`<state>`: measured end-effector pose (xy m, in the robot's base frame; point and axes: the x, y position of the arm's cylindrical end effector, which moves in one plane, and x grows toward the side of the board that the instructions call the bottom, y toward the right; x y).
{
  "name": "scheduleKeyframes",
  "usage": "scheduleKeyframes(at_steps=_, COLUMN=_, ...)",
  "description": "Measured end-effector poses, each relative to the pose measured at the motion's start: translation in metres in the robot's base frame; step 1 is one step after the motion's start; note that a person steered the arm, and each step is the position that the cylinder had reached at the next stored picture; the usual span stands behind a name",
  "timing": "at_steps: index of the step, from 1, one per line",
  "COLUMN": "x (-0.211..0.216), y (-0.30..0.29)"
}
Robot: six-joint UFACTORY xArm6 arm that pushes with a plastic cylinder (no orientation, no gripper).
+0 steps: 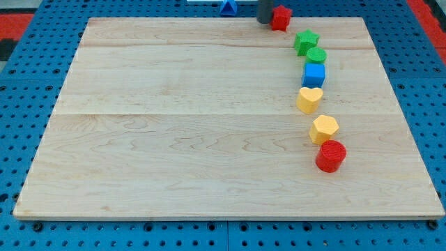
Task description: Push the red star out of the board
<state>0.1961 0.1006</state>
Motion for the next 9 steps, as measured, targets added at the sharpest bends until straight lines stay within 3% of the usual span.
scheduleKeyframes(at_steps=1, x=0.038, y=0.017)
scheduleKeyframes(at_steps=2, x=0.039, y=0.026)
scheduleKeyframes(at_steps=3, x=0.021, y=0.009)
scheduleKeyframes(at_steps=4, x=0.021, y=-0.061)
scheduleKeyframes(at_steps=6, x=-0.003, y=-0.039)
scheduleKeyframes(at_steps=7, x=-0.003, y=0.074)
scheduleKeyframes(at_steps=9, x=0.021, y=0.153)
